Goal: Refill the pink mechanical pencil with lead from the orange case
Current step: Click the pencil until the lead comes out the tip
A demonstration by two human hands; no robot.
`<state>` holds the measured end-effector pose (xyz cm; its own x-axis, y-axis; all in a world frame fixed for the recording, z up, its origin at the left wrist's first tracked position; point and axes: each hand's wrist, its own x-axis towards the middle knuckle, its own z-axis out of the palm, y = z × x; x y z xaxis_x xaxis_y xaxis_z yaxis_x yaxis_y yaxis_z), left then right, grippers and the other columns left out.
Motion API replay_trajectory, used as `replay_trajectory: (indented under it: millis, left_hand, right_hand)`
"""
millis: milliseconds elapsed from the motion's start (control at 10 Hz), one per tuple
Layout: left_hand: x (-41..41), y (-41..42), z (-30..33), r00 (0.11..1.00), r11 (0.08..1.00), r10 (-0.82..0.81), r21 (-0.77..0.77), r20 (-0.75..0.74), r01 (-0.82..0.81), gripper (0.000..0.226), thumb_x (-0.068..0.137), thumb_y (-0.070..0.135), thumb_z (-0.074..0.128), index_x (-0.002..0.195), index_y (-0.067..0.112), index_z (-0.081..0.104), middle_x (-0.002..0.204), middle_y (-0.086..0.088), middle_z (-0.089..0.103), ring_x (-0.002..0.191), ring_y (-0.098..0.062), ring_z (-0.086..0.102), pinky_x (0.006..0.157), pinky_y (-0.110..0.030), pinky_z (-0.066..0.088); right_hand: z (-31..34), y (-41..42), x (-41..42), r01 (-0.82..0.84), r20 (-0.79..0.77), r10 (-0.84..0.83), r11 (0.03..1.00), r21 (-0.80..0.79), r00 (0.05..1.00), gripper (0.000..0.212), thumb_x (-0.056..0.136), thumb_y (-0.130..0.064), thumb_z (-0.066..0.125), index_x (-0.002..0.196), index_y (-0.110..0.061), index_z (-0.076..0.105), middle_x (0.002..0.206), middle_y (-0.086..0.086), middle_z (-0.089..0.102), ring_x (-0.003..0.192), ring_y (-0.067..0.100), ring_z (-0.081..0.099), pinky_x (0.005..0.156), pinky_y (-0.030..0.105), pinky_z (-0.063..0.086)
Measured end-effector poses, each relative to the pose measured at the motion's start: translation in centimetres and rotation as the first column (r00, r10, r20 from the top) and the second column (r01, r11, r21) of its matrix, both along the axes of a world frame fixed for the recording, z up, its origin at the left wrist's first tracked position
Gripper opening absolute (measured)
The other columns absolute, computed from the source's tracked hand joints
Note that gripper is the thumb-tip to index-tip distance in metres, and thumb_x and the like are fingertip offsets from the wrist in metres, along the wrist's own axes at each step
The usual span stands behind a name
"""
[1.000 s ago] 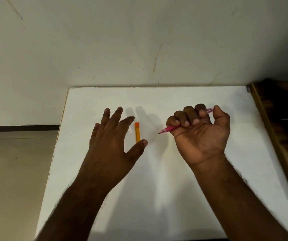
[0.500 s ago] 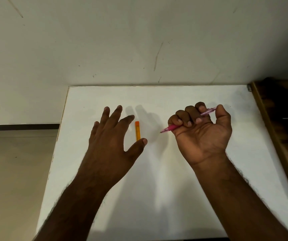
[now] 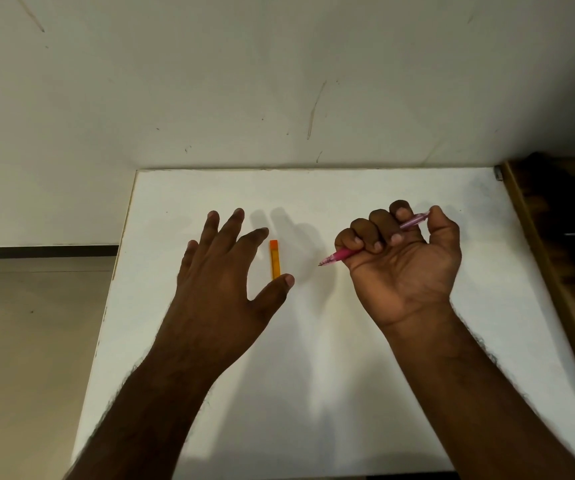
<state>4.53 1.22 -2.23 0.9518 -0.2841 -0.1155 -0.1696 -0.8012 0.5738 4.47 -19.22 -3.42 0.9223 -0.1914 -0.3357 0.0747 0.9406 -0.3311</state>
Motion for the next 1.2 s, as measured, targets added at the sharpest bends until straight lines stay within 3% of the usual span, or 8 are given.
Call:
replay_trajectory:
  millis: [1200]
  left_hand:
    - [0.05, -0.03, -0.22, 1.000, 1.000, -0.004, 0.012, -0.008, 0.004, 0.071, 0.085, 0.063, 0.055, 0.148, 0.034, 0.039, 0.167, 0.008, 0.014, 0.155, -0.012, -0.005, 0.124, -0.047, 0.009]
  right_hand:
    - [0.02, -0.08, -0.05, 0.021, 0.008, -0.021, 1.000, 0.024, 1.000, 0.043, 0.096, -0.048, 0.033, 0.068, -0.016, 0.044, 0.058, -0.003, 0.032, 0.055, 0.017, 0.025, 0.060, 0.030, 0.033]
